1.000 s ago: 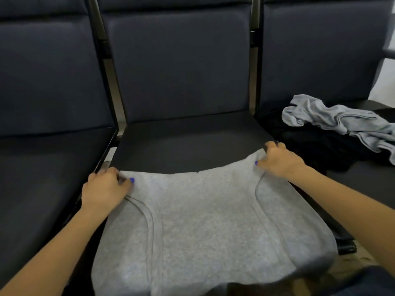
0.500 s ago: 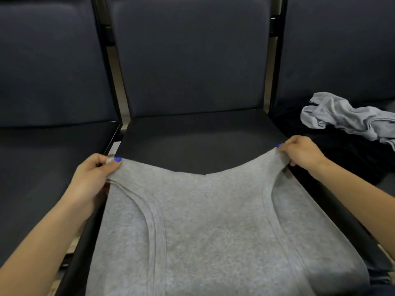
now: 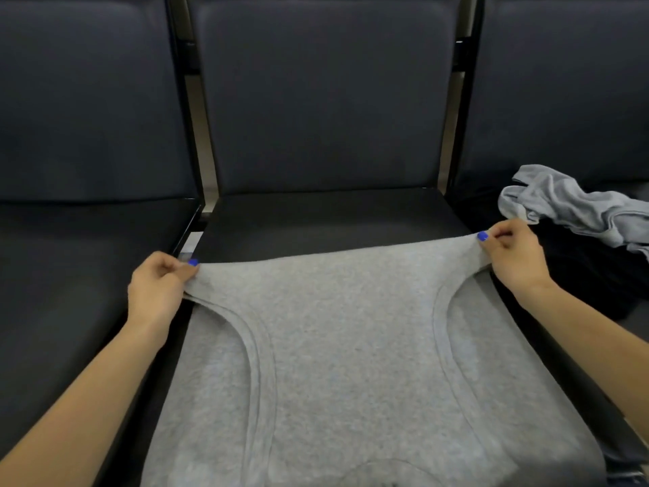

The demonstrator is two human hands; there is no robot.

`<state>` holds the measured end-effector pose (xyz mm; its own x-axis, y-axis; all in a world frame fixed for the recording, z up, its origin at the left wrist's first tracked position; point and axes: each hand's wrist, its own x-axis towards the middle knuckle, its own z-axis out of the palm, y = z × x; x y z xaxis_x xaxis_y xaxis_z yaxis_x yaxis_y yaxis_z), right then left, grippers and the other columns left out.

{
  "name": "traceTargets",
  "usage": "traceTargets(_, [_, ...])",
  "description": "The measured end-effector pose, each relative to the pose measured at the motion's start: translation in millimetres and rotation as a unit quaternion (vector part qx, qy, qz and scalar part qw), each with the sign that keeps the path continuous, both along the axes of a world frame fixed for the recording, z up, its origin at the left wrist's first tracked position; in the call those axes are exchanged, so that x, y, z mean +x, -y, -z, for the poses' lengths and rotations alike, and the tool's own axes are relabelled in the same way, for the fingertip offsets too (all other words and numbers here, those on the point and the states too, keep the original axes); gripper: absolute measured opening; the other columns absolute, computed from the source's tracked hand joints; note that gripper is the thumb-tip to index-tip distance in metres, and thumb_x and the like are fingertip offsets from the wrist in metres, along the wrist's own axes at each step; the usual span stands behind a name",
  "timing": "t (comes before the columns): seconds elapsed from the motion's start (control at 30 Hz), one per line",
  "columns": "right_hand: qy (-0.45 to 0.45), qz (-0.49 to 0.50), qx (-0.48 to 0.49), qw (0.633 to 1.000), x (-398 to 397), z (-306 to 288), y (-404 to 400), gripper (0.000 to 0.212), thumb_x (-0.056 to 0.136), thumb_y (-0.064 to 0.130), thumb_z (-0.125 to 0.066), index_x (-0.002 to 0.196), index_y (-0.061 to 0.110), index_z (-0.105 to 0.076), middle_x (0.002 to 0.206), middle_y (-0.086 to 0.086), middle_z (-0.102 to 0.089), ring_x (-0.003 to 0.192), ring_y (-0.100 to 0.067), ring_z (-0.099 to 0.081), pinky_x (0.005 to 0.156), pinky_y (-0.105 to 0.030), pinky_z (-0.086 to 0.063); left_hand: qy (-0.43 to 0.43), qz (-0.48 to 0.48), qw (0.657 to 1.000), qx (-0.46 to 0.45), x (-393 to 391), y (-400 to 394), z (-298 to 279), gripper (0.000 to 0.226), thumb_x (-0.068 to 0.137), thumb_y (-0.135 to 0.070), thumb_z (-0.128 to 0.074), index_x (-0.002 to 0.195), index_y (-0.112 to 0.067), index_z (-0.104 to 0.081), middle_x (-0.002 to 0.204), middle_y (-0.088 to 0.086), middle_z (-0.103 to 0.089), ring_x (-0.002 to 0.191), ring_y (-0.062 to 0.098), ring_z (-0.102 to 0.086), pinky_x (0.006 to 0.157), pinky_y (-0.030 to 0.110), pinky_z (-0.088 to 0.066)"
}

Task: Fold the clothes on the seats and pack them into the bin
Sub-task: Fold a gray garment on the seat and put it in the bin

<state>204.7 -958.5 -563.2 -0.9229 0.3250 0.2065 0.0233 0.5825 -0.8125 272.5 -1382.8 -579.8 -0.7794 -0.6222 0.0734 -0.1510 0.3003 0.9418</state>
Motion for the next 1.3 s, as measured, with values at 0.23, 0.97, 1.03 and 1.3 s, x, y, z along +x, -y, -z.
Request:
traceTargets(0.23, [0.076,-0.089,0.148,0.982,0.0,3.0,-10.5,0.010,0.092,0.021,-0.061,0.095,0.021,-0.071,0.091,-0.001,-0.068,0.090,-0.018,-0.061,0.079,-0.033,-0.046,0.071,0.167,0.971,-0.157,-0.3,7.4,4.2,0.033,0.084,-0.006,-0.069,0.115,-0.017,-0.065,0.077,-0.004,-0.067,0.078,0.009,-0.058,0.086,0.027,-0.045])
traceTargets(0.97, [0.059,-0.052,0.044,0.996,2.9,-49.3,-18.8,0.036,0.100,0.015,-0.045,0.065,0.008,-0.040,0.055,-0.004,-0.034,0.042,-0.012,-0.034,0.037,-0.020,-0.029,-0.074,0.048,0.989,-0.121,-2.5,8.4,-54.2,0.008,0.086,-0.014,-0.068,0.092,-0.016,-0.073,0.096,0.001,-0.067,0.097,0.020,-0.060,0.089,0.037,-0.046])
traceTargets(1.03, [0.020,-0.031,0.056,0.998,3.5,-63.5,-19.8,0.033,0.100,0.017,-0.047,0.069,0.005,-0.045,0.055,-0.004,-0.035,0.049,-0.015,-0.032,0.042,-0.021,-0.029,-0.105,0.013,0.994,-0.021,-2.8,14.5,-63.8,0.009,0.084,-0.016,-0.070,0.084,-0.025,-0.071,0.093,0.003,-0.070,0.098,0.023,-0.063,0.094,0.045,-0.049])
traceTargets(1.3, [-0.039,-0.068,-0.253,0.964,12.8,-111.9,-6.0,0.024,0.102,0.019,-0.042,0.083,0.008,-0.051,0.070,-0.011,-0.047,0.030,-0.005,-0.043,0.030,-0.016,-0.028,-0.206,0.045,0.940,0.269,4.7,17.8,-95.2,0.007,0.093,-0.008,-0.057,0.098,-0.005,-0.062,0.093,0.012,-0.065,0.072,0.017,-0.073,0.060,0.020,-0.057])
